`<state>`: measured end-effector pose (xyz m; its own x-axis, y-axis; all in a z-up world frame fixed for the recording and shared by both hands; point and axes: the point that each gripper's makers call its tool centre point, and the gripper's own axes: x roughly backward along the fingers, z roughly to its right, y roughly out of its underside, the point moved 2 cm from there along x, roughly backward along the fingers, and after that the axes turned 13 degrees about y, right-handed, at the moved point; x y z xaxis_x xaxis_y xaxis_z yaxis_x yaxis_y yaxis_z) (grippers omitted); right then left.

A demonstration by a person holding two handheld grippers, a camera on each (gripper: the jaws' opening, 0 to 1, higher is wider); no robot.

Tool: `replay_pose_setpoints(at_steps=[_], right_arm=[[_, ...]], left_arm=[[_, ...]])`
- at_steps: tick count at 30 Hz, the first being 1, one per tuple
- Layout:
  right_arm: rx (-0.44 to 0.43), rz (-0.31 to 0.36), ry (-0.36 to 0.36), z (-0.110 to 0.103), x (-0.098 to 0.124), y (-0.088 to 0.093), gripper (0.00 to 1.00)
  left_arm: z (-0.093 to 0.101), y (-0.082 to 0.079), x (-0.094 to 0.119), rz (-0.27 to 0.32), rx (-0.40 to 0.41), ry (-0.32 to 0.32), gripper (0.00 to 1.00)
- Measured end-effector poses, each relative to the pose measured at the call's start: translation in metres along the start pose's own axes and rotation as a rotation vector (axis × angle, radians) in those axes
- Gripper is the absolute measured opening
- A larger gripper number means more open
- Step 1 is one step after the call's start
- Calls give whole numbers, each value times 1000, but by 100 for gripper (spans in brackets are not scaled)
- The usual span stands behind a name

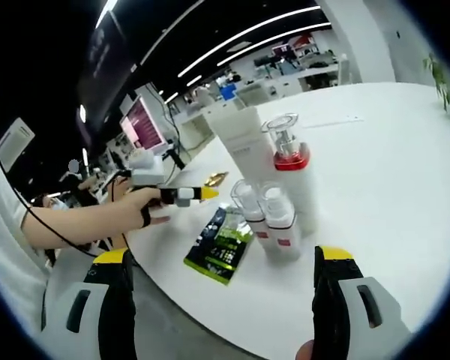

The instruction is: Arrange the skincare products in the storage area until every visible bottle or jar stands upright without overlapping.

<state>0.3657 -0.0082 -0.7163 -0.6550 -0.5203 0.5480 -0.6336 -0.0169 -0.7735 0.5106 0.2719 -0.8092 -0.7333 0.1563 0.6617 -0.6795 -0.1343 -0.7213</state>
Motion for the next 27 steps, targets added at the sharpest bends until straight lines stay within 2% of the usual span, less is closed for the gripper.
replay_pose_setpoints(at_steps=[3,10,15,17,21,22,27], right_arm=[[-6,-2,2,1,0,1,100],[-11,-6,6,1,0,2,100],[-14,-9,6,1,-1,2,100],[-14,-11,5,1,-1,3,100],[-13,-12,3,0,-1,3,100],[-12,-13,4,0,-1,3,100],[-9,-13,7,1,-1,3,100]], left_arm=[[-4,1,-3,-7,-3,-33,74],[-3,10,-7,-44,-12,-35,69],[1,11,-7,-40,-24,-32,66],[2,11,-7,-40,-34,-24,62],[4,11,-8,-41,-81,-4,43],[5,8,-10,-31,-103,2,43],[6,8,-11,-32,-99,11,39]])
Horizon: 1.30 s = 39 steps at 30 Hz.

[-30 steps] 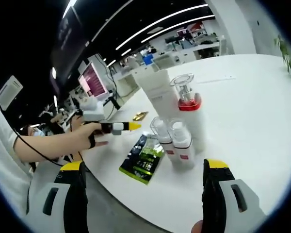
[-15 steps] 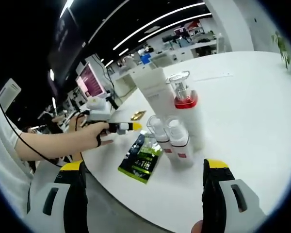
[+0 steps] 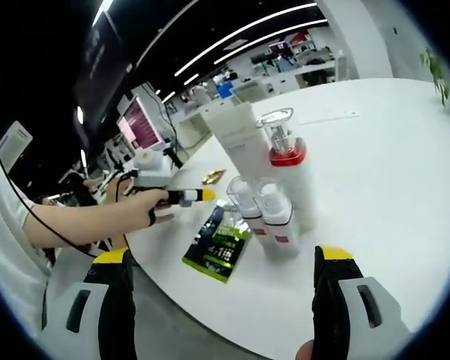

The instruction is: Arrange the skincare products in the storage area until every visible bottle or jar stands upright without overlapping.

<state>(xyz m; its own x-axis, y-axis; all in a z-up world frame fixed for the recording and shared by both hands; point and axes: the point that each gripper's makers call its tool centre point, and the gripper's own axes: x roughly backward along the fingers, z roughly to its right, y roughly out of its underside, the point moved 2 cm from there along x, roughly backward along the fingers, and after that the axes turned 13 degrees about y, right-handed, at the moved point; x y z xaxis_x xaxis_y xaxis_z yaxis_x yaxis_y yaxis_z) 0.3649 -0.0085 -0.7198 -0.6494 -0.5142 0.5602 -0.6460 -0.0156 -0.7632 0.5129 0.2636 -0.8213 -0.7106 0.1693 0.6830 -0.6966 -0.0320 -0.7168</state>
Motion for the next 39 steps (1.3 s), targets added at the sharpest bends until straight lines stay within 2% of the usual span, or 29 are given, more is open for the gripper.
replay_pose_setpoints(at_steps=[15,25,32,36,39], right_arm=[[5,3,-1,0,0,0,100],[11,21,0,0,1,-4,100],[18,45,5,0,3,-9,98],[26,59,2,0,4,-11,94],[31,61,6,0,4,-11,93]], left_arm=[[0,-1,7,1,-41,35,39],[7,-11,26,56,-112,79,39],[17,-24,47,107,-158,120,38],[34,-33,69,136,-167,171,38],[39,-36,78,151,-178,181,38]])
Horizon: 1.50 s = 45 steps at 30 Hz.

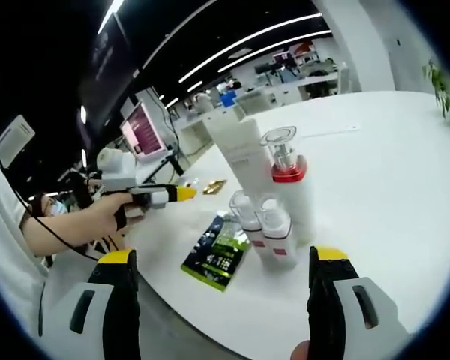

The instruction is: Arrange the skincare products in the storage area until every visible bottle or jar stands upright without overlapping.

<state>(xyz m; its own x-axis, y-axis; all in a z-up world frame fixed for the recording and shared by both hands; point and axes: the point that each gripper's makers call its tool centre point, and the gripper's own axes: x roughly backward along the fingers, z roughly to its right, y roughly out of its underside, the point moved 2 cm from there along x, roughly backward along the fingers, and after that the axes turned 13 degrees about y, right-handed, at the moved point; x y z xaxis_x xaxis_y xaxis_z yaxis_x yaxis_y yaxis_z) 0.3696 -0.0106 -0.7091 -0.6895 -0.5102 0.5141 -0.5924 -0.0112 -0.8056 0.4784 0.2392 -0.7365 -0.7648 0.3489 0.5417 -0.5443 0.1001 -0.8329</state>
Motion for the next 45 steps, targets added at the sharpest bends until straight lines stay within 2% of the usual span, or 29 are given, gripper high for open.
replay_pose_setpoints(at_steps=[6,11,15,19,28,37,42,45], right_arm=[[17,9,8,1,1,-2,94],[43,67,34,4,5,-13,91],[31,84,26,4,7,-17,90],[59,128,30,1,11,-24,85],[67,160,6,-4,14,-30,85],[82,183,-60,-26,22,-40,82],[34,204,-172,-56,22,-56,76],[35,206,-212,-70,15,-63,72]], left_arm=[[10,-9,16,18,-37,9,38],[19,-8,27,11,-53,24,38],[30,-8,41,20,-52,32,38],[41,-11,56,39,-53,49,38],[56,-17,83,71,-97,55,38],[76,-31,106,139,-152,86,38],[81,-31,114,154,-186,88,38],[84,-28,116,151,-206,94,38]])
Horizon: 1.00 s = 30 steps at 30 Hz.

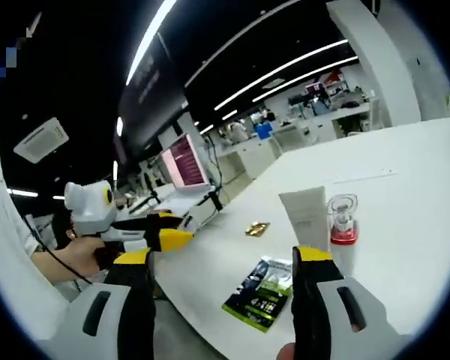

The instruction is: Arrange the skincare products in the storage area until every visible bottle or jar stands upright without overlapping.

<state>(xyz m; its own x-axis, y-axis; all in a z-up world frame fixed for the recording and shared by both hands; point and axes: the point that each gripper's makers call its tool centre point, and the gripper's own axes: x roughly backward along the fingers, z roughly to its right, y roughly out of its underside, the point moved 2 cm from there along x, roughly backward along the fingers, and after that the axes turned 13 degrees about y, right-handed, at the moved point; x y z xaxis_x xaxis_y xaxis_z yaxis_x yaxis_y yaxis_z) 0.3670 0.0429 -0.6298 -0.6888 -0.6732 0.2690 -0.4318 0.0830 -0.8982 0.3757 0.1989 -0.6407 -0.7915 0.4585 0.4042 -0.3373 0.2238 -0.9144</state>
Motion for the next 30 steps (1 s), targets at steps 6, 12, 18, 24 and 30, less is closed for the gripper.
replay_pose_setpoints(at_steps=[6,12,18,24,30], right_arm=[[-39,-33,-103,-23,-22,-8,57],[-88,-59,-162,-38,-44,-7,44],[-140,-77,-186,-43,-50,-7,36],[-187,-110,-183,-41,-55,-4,33],[-206,-109,-189,-43,-58,-5,20]], left_arm=[[11,-5,7,39,-12,26,38],[24,-10,14,54,-86,78,38],[30,-14,14,58,-123,99,39],[36,-19,12,55,-152,112,39],[43,-22,11,54,-162,123,39]])
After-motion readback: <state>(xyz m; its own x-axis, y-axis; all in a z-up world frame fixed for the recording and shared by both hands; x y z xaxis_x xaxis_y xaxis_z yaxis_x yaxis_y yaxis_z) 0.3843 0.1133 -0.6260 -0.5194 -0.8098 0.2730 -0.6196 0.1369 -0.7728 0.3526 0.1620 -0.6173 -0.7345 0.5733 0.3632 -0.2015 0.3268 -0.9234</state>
